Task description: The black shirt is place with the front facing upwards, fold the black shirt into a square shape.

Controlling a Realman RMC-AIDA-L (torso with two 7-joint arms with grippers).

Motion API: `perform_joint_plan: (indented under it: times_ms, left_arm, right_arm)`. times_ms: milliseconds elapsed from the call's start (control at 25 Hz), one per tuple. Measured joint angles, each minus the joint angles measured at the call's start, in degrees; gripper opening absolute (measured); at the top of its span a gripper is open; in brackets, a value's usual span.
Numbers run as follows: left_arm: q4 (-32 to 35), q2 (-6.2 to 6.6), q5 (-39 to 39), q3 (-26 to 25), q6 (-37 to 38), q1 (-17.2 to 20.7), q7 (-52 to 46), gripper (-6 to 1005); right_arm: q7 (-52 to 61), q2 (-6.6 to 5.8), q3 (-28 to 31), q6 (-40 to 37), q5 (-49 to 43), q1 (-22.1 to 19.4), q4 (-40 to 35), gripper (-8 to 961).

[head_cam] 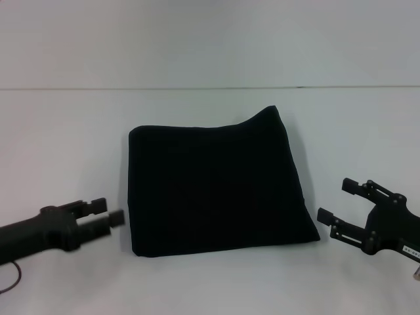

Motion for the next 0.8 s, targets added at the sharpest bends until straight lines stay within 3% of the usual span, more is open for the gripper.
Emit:
perform_joint_plan:
  times_ms: [200, 320, 520, 800]
  left_arm:
    - [-1.8, -2.9, -0.5, 1.5, 0.7, 3.1, 27.8, 556]
    - [-6.0, -3.01, -0.7, 0.8, -1.2, 4.1, 36.2, 677]
    - [-10.0, -3.05, -0.1, 0.6, -7.5, 5.3, 36.9, 951]
    - [-10.9, -2.9, 0.1, 0.9, -7.0, 5.2, 36.5, 952]
  right_arm:
    - [-2.8, 0.12, -1.6, -0.7, -0.5, -0.3, 0.5, 857]
    - [-4.5, 0.22, -3.0, -0.4, -0.6, -1.3, 2.0, 857]
    - [-6.3, 0.3, -3.7, 1.0, -1.3, -2.8, 5.1, 856]
    - [-7.4, 0.31, -3.3, 1.8, -1.3, -3.0, 6.2, 856]
